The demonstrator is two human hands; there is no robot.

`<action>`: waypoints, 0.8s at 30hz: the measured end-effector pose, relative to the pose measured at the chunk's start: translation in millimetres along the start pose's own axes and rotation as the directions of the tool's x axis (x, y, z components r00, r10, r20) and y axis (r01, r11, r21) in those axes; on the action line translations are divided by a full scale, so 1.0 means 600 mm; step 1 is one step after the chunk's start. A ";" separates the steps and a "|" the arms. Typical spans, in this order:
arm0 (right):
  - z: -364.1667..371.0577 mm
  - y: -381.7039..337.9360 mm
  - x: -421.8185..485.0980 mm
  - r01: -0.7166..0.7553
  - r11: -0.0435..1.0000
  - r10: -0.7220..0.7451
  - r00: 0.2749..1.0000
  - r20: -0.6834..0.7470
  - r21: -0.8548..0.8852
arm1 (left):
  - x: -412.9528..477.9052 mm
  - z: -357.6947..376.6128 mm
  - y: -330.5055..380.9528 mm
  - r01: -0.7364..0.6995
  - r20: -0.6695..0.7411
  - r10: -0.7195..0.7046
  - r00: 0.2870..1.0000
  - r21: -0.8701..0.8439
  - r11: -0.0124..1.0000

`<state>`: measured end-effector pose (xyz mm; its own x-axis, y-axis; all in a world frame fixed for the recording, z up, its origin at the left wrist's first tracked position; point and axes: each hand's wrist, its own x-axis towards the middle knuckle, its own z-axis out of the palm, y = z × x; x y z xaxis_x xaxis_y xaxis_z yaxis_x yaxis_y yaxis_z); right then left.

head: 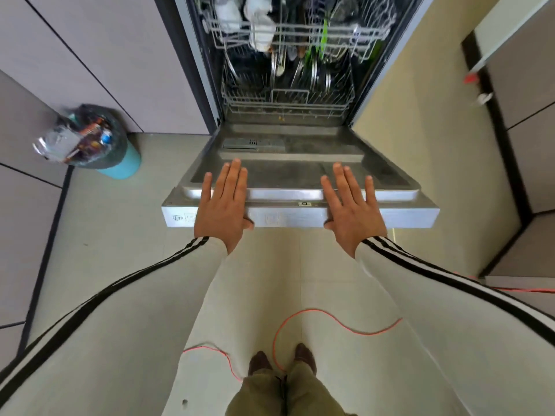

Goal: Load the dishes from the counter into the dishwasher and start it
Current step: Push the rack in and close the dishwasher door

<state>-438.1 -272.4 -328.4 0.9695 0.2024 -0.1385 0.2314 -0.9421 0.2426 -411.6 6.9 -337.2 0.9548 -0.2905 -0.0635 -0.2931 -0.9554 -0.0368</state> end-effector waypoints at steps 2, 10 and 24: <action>-0.041 0.017 0.023 -0.034 0.999 0.034 0.999 -0.010 0.013 | 0.029 -0.042 -0.008 0.031 -0.023 -0.031 0.999 -0.009 0.999; -0.155 0.084 0.113 -0.087 0.995 0.093 0.989 -0.118 0.054 | 0.139 -0.174 -0.039 0.067 -0.101 -0.069 0.992 -0.024 0.997; -0.287 0.201 0.418 -0.052 0.993 0.069 0.983 -0.172 0.105 | 0.424 -0.362 -0.102 0.224 -0.171 -0.218 0.961 0.013 0.975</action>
<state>-153.4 -289.4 -168.7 0.9827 0.1797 0.0458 0.1713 -0.9741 0.1477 -139.9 -19.9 -134.4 0.9898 -0.0798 0.1179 -0.0728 -0.9954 -0.0629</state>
